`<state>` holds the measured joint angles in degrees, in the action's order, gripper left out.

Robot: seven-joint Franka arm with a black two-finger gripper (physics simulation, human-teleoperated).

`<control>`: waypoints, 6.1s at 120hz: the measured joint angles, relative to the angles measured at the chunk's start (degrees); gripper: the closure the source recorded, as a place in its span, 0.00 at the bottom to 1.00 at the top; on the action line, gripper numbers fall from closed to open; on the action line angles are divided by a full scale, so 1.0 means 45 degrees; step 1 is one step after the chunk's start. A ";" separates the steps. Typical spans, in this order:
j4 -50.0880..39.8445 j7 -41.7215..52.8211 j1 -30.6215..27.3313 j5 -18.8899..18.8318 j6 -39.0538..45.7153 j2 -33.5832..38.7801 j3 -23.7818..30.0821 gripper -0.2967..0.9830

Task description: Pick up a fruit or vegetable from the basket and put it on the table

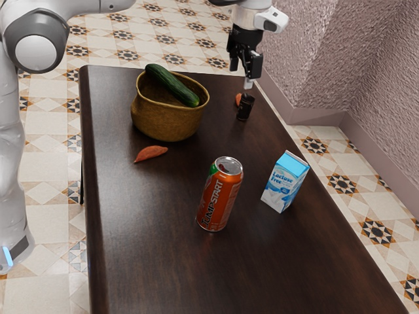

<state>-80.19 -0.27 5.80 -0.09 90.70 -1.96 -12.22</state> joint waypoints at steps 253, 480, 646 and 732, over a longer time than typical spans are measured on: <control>-0.2418 1.6367 0.2330 -0.0511 0.2618 0.0853 -0.2793 0.23; -0.6912 2.0596 0.2205 -0.1242 0.3338 0.4051 -0.4851 0.23; -0.5241 1.9507 0.2307 -0.0799 0.3631 0.2953 -0.2717 0.67; 0.3049 1.8756 0.3601 -0.0293 0.1333 -0.3720 0.3048 0.65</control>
<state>-66.47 84.14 22.00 -1.41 96.69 -18.70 1.50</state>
